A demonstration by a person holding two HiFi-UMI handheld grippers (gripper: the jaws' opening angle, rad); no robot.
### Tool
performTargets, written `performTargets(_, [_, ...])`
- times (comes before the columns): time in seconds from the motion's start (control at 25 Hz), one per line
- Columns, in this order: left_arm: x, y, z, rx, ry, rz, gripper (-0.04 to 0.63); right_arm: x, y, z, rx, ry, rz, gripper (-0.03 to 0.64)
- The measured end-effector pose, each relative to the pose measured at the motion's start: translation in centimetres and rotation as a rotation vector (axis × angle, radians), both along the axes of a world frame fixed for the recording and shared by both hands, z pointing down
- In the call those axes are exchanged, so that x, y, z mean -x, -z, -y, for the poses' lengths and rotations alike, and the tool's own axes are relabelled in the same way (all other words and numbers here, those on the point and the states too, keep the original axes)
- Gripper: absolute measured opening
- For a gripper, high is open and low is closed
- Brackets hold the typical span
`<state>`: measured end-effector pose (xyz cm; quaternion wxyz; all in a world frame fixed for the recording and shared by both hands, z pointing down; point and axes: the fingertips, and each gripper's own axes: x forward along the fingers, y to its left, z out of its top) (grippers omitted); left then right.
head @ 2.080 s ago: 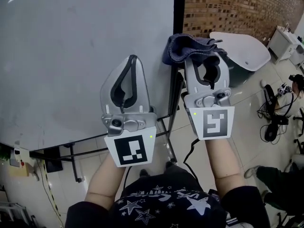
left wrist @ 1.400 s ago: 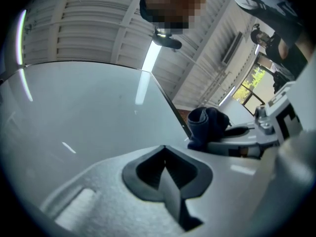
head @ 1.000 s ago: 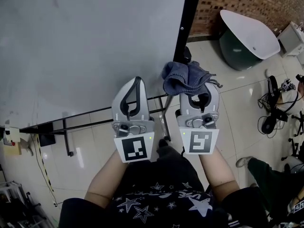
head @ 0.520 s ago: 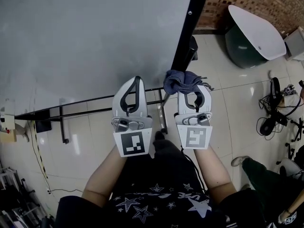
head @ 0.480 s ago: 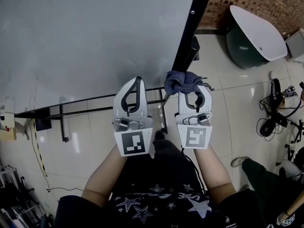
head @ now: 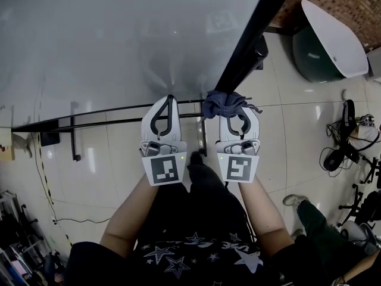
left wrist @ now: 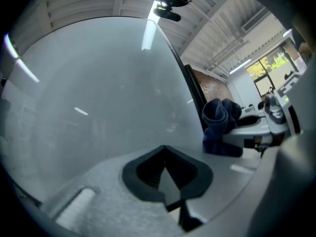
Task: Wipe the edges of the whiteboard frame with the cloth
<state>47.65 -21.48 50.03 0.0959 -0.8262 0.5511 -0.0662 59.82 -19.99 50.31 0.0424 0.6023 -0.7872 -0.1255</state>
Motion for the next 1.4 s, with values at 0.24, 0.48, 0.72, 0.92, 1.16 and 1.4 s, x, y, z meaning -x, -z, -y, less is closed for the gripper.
performTargets(0.24, [0.7,-4.0,-0.2,0.077,0.002,0.051,0.005,0.4,-3.5,0.0,0.085,0.005,-0.016,0.087])
performTargets(0.48, [0.2,-7.1,0.1,0.15,0.032,0.072,0.005,0.0,-7.4,0.5,0.182,0.014,-0.049,0.089])
performTargets(0.72, [-0.1,-8.8,-0.1,0.194,0.042,0.097,0.005,-0.9,-10.9,0.8,0.276,0.012,-0.042,0.092])
performTargets(0.92, [1.3,-9.2,-0.2,0.201,0.056,0.105,0.005,-0.4,-11.0,0.6,0.284,-0.009,0.002,0.091])
performTargets(1.16, [4.5,-9.0,-0.1,0.205,0.07,0.085,0.005,1.2,-11.2,0.5,0.308,-0.029,-0.011,0.089])
performTargets(1.4, [9.9,-8.5,-0.2,0.179,0.057,0.085,0.005,5.5,-11.8,1.0,0.313,-0.059,-0.038,0.089])
